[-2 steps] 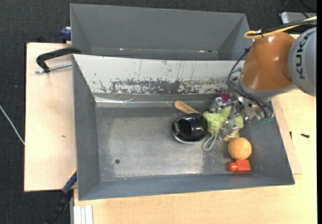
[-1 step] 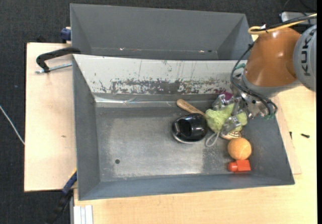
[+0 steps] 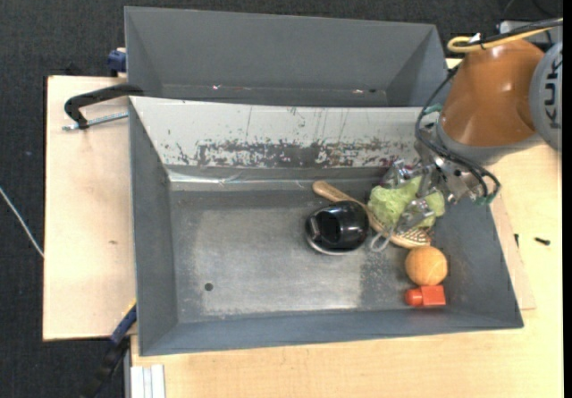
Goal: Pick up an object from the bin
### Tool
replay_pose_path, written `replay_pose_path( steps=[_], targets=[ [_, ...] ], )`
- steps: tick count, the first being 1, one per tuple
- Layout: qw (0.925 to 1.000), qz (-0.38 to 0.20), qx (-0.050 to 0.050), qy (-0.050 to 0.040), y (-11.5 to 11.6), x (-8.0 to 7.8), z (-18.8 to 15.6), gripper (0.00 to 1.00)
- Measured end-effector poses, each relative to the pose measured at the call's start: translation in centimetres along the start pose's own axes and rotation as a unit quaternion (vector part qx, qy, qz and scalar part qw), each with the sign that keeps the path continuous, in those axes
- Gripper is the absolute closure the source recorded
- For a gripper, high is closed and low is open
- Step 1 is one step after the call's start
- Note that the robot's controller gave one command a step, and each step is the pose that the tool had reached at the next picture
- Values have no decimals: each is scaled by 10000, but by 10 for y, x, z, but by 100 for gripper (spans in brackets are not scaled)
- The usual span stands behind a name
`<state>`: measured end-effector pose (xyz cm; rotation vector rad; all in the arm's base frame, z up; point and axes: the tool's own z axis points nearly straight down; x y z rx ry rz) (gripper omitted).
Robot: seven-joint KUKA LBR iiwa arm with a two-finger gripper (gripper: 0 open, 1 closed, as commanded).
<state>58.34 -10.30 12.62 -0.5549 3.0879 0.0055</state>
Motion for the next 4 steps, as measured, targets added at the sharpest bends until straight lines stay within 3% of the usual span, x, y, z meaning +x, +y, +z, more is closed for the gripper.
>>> replay_pose_path(
  steps=[4],
  targets=[
    [10000, 6, 27, -15, 0, -2, -52, 100]
  ],
)
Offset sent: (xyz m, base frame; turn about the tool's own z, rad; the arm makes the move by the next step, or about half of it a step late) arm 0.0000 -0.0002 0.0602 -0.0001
